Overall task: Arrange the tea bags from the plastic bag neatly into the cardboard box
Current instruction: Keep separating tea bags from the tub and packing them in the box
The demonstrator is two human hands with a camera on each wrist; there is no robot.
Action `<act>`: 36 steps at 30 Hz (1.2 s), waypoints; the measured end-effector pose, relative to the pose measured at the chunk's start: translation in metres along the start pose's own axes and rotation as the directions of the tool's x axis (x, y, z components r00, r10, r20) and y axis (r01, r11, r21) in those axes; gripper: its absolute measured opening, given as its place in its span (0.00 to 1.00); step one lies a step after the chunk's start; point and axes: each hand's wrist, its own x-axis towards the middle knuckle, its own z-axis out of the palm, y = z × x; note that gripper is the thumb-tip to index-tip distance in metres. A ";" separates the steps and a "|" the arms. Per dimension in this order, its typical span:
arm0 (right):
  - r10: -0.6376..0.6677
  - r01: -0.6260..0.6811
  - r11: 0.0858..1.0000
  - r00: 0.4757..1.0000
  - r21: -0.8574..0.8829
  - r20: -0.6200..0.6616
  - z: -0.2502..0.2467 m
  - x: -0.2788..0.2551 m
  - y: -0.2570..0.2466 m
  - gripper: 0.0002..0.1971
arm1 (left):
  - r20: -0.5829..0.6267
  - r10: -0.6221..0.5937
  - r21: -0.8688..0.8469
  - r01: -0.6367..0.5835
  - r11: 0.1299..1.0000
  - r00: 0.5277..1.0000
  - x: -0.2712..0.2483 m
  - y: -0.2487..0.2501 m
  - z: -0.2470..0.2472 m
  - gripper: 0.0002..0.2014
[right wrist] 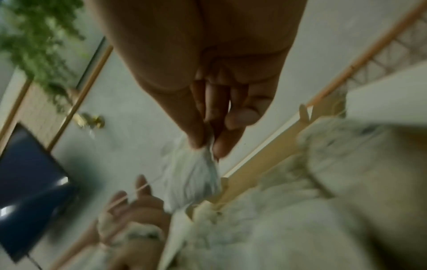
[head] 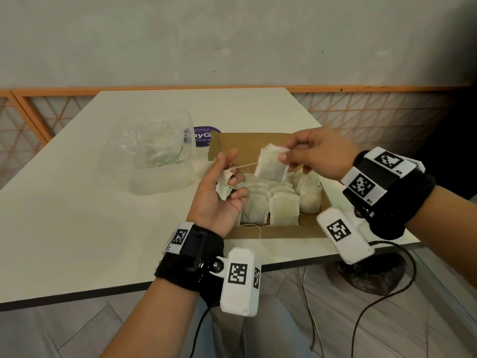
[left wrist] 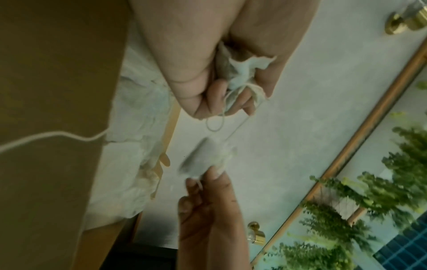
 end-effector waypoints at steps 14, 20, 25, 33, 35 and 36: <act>0.205 -0.179 0.978 0.920 -0.107 0.334 0.047 -0.010 0.022 0.06 | -0.012 0.015 -0.049 -0.016 0.999 1.000 -0.003 0.000 0.002 0.12; 0.073 -0.035 0.973 0.984 -0.228 0.161 0.037 -0.011 0.007 0.05 | -0.066 -0.034 -0.034 0.032 0.999 0.997 -0.003 0.002 0.002 0.16; -0.101 0.104 0.980 0.995 -0.170 0.024 0.037 -0.016 -0.015 0.16 | -0.088 -0.101 -0.102 0.092 0.991 0.991 0.001 0.003 0.003 0.21; -0.054 0.075 0.955 0.995 -0.286 0.081 0.064 -0.014 -0.011 0.26 | -0.090 -0.099 -0.058 0.094 0.994 0.991 0.003 0.001 0.002 0.21; -0.052 0.073 0.947 0.996 -0.313 0.076 0.065 -0.013 -0.008 0.23 | -0.111 -0.078 0.014 0.080 0.997 0.991 0.003 0.000 0.001 0.19; -0.061 0.081 0.941 0.995 -0.329 0.073 0.064 -0.012 -0.007 0.20 | -0.104 -0.070 0.037 0.074 0.997 0.992 0.003 -0.001 0.001 0.19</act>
